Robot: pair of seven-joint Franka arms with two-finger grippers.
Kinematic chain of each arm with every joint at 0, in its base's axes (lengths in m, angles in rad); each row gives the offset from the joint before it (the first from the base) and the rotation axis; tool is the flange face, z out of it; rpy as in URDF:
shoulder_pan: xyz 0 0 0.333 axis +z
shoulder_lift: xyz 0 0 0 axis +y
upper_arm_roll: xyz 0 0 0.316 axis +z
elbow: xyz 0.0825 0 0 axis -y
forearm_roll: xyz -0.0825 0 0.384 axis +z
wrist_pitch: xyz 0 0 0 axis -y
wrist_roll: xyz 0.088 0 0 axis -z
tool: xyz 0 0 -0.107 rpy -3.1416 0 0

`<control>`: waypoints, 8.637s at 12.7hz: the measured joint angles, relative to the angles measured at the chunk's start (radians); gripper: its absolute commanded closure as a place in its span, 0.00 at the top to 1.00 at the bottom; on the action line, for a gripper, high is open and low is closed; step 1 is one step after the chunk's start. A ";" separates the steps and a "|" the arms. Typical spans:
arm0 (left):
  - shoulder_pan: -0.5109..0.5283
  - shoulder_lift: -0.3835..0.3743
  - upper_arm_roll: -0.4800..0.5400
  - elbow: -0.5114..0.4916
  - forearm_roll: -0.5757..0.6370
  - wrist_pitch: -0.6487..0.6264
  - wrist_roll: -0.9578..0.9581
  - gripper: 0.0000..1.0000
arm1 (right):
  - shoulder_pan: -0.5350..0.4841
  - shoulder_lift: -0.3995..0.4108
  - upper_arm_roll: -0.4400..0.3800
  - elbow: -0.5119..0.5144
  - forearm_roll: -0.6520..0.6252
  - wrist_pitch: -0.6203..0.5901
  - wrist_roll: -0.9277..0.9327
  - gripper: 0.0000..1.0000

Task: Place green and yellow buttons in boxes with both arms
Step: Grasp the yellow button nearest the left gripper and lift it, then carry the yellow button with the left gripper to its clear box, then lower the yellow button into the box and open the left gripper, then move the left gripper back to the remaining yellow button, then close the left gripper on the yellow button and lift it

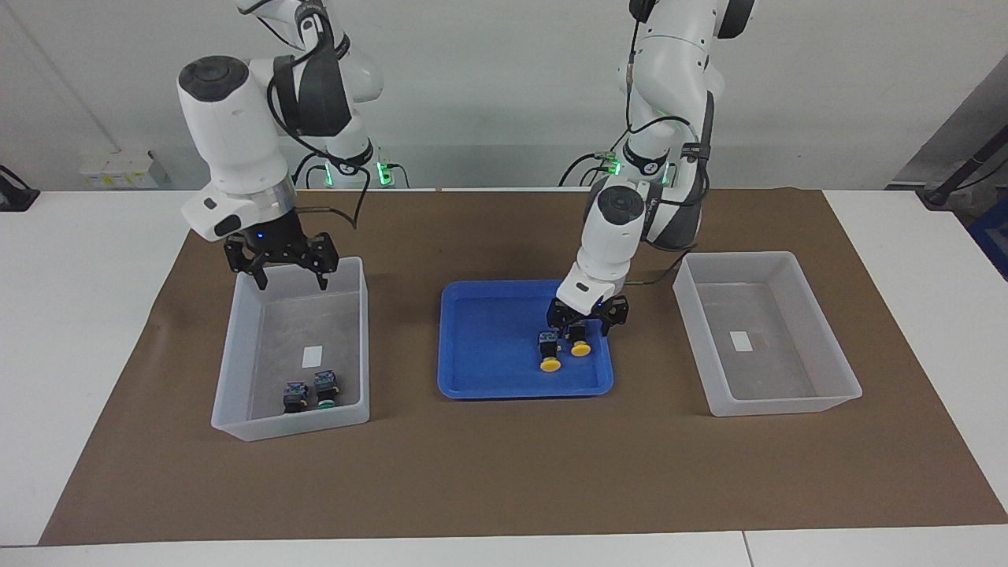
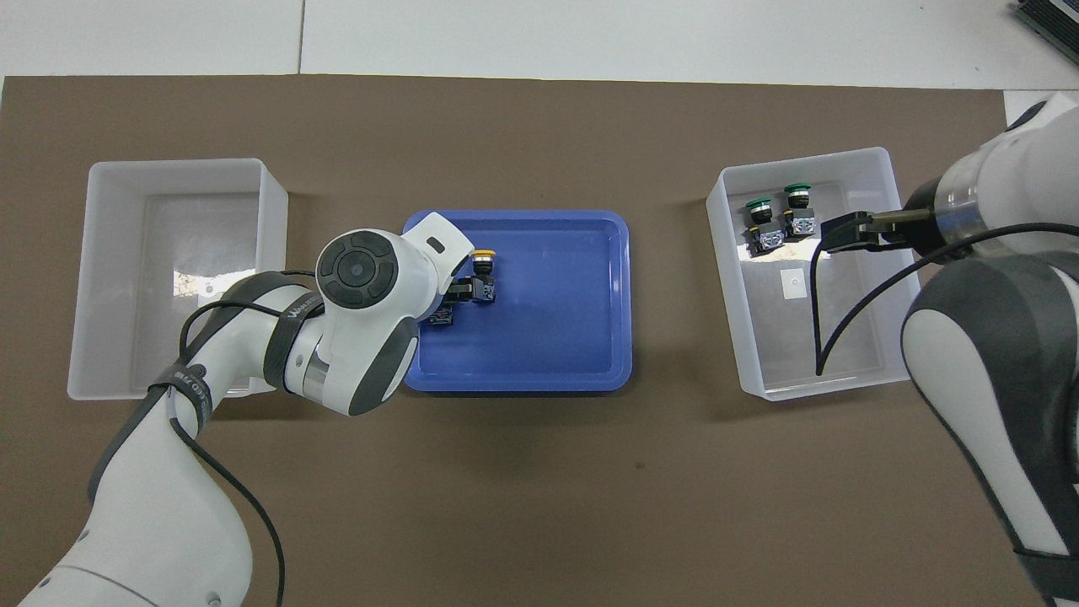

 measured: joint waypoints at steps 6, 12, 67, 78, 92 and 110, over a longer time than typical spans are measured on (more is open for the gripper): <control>-0.026 0.001 -0.001 -0.002 0.040 0.015 0.002 0.87 | 0.002 -0.016 0.002 0.006 0.045 -0.020 0.000 1.00; -0.043 0.006 -0.003 -0.072 0.045 0.081 0.012 0.69 | -0.003 -0.026 -0.001 0.005 0.045 -0.072 0.000 1.00; 0.170 0.044 -0.011 0.461 -0.012 -0.472 0.166 0.99 | 0.028 -0.073 -0.040 -0.048 0.046 -0.117 -0.001 1.00; -0.069 0.057 -0.009 0.254 -0.012 -0.235 -0.143 0.99 | 0.028 -0.073 -0.040 -0.048 0.046 -0.117 -0.001 1.00; -0.099 0.080 -0.008 0.158 -0.012 -0.042 -0.242 0.76 | 0.028 -0.073 -0.040 -0.048 0.046 -0.117 -0.001 1.00; -0.103 0.088 0.002 0.158 -0.012 -0.032 -0.254 0.00 | 0.028 -0.073 -0.040 -0.048 0.046 -0.117 -0.001 1.00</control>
